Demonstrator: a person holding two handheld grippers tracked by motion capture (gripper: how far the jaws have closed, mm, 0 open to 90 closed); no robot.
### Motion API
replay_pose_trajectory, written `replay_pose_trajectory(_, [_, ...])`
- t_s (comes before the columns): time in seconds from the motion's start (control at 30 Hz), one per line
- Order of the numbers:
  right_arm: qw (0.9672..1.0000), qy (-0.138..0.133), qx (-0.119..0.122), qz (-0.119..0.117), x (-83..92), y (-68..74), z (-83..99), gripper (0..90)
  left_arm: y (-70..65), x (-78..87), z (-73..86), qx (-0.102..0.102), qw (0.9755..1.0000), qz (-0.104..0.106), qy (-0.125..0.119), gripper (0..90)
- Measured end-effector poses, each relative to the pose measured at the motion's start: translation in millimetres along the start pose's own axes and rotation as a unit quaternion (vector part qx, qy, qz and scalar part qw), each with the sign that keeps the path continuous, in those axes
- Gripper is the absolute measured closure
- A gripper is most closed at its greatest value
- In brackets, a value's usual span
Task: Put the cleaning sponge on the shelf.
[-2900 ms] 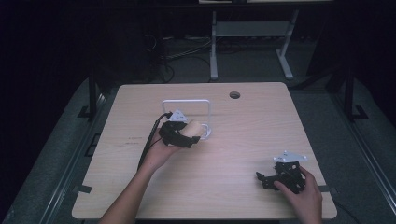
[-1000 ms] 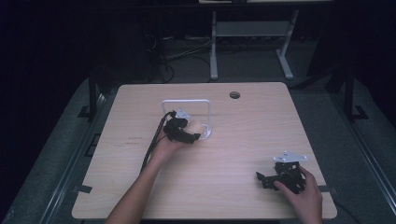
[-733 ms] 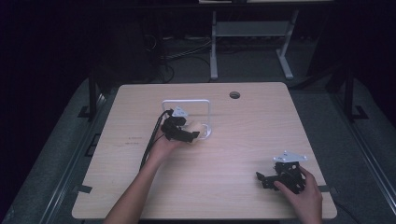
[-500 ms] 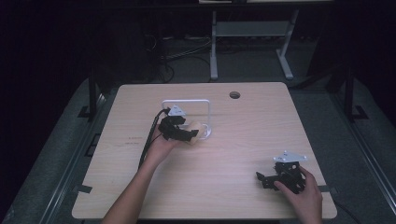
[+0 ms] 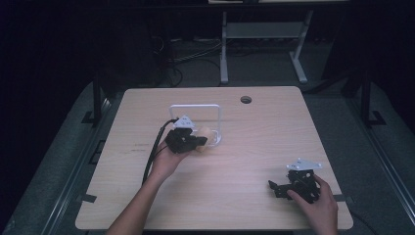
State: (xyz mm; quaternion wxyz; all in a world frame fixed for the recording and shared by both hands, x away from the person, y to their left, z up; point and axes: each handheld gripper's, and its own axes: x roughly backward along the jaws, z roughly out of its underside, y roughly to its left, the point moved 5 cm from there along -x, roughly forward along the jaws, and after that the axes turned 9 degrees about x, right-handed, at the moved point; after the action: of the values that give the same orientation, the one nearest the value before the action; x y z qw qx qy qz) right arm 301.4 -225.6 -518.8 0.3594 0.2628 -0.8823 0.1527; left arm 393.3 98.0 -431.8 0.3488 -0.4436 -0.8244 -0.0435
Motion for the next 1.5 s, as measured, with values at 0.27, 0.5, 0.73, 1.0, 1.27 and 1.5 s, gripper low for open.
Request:
replay_pose_trajectory(0.27, [1.0000, 0.000, 0.001, 0.001, 0.0, -0.2, 0.0, 1.0, -12.9, -16.9, 16.3, -0.012, 0.9995, 0.013, 0.025, 89.7])
replay_pose_trajectory(0.5, [1.0000, 0.000, 0.001, 0.000, 0.0, -0.1, -0.1, 1.0, -6.4, -32.2, 30.8, -0.008, 0.9991, 0.000, 0.041, 89.6])
replay_pose_trajectory(0.73, [1.0000, 0.000, 0.001, 0.000, -0.1, -0.2, 0.0, 1.0, 8.4, -37.8, 40.0, 0.002, 0.9981, -0.026, 0.056, 89.5])
replay_pose_trajectory(1.0, [1.0000, 0.000, 0.001, 0.000, 0.0, -0.1, -0.1, 1.0, 24.9, -29.0, 40.3, 0.023, 0.9978, -0.044, 0.044, 89.4])
replay_pose_trajectory(1.27, [1.0000, 0.000, 0.001, 0.000, 0.0, -0.1, -0.1, 1.0, 38.2, -19.0, 41.4, 0.034, 0.9968, -0.060, 0.041, 89.4])
replay_pose_trajectory(1.5, [1.0000, 0.000, 0.001, 0.000, -0.1, -0.1, -0.1, 1.0, 50.5, -9.9, 42.4, 0.047, 0.9955, -0.074, 0.034, 89.4])
